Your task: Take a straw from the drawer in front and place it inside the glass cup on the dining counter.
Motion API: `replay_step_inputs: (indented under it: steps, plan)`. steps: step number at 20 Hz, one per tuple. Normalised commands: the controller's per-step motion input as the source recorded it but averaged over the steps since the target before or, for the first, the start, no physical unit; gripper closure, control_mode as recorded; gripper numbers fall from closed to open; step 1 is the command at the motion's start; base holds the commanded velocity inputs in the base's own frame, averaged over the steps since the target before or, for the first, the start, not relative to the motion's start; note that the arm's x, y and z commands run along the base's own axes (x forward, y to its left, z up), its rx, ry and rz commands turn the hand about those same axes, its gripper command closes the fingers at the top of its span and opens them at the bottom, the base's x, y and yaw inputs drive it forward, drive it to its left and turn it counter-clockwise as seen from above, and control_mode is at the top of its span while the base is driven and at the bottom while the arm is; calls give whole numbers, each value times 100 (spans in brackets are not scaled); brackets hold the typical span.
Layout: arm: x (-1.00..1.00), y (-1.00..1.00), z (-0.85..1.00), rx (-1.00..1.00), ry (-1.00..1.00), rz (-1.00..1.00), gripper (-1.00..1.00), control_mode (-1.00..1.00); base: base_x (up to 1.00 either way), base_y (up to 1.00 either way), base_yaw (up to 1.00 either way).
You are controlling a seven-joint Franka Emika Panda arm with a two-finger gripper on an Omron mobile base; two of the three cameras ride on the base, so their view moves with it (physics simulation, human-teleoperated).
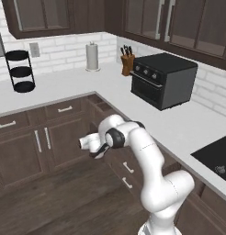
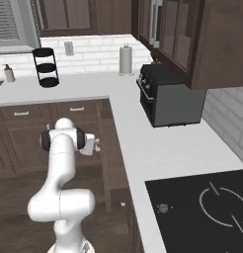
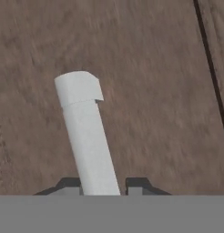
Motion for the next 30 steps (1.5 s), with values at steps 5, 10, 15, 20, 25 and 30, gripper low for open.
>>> replay_step_inputs:
  steps: [5,10,15,20,25,30]
  plan:
    - [-28,85,5,17,6,7,100,-100,0,0,0]
    - [-24,90,3,16,7,7,100,-100,0,0,0]
    - [-13,77,0,15,5,5,-100,-100,0,0,0]
    - [-29,29,29,16,0,0,-100,-100,0,0,0]
    - [-66,2,94,20,-14,0,-100,-100,0,0,0]
    - [-72,0,100,17,-23,0,-100,-100,0,0,0]
